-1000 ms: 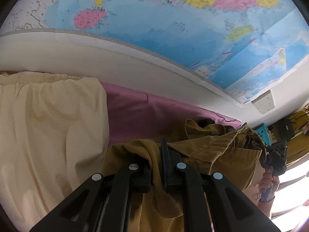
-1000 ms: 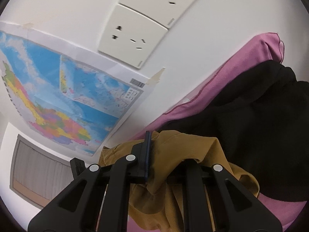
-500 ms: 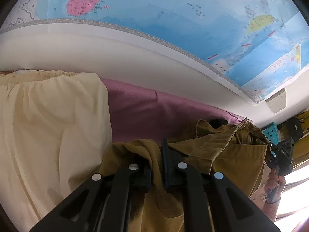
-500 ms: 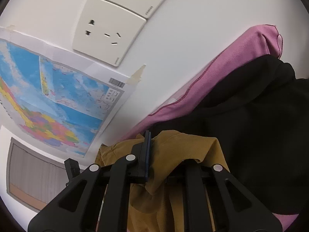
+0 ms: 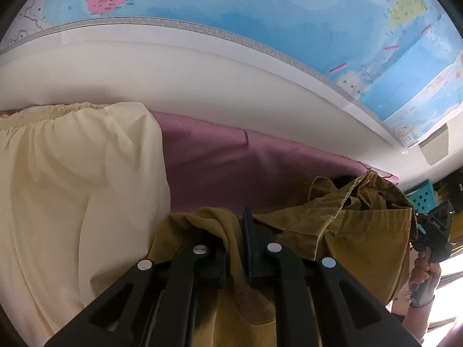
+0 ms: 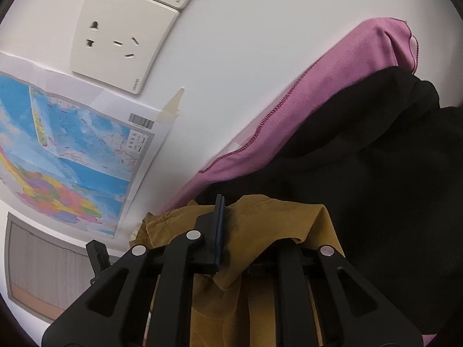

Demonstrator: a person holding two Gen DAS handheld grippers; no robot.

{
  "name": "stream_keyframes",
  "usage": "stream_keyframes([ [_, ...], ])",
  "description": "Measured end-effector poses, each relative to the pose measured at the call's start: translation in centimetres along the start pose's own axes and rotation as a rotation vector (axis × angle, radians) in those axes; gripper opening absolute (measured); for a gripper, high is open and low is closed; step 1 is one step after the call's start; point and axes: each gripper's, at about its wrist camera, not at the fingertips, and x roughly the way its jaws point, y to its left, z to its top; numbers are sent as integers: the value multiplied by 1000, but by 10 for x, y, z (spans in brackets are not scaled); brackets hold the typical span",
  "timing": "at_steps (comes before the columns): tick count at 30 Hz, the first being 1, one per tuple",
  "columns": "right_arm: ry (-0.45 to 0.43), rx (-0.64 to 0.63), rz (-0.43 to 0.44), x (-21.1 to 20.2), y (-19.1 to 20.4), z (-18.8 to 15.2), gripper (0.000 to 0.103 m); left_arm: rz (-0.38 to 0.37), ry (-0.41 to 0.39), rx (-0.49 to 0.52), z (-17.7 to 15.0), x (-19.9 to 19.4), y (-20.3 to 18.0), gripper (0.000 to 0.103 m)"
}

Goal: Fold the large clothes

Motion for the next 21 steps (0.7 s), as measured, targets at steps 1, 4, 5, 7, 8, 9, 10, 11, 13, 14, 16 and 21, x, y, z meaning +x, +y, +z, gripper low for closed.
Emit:
stream_keyframes([
  [1,-1,-11,-11,-1,2,-1,14,5,0,3,0,2,-1,12],
  [4,-35,-29,18,-15,8,-6,44,21,6,8,0,9,-2,12],
  [5,-62,-50,31,-23,13,-8,57,24,10,5,0,12,-2,12],
  [7,-92,-87,37,-36,19,-12,58,25,16,-3,-2,18,-4,12],
  [8,-105,-114,52,-45,26,-17,57,25,20,-8,-2,21,-4,12],
  [9,-107,-140,60,-49,32,-21,56,26,22,-8,-2,23,-5,12],
  [10,-105,-180,65,-52,40,-26,54,27,23,-7,-2,24,-6,12],
  [11,-95,-256,50,-53,55,-36,54,30,24,-5,-1,26,-8,12],
  [13,-69,-388,2,-47,80,-54,54,37,25,-2,-1,28,-12,12],
  [14,-55,-460,-28,-39,94,-64,54,40,24,-1,-1,28,-13,12],
  [16,-21,-569,-77,-19,113,-82,54,45,23,-2,0,29,-17,11],
  [21,82,-671,-164,46,126,-106,44,87,-5,33,-4,24,-30,11],
])
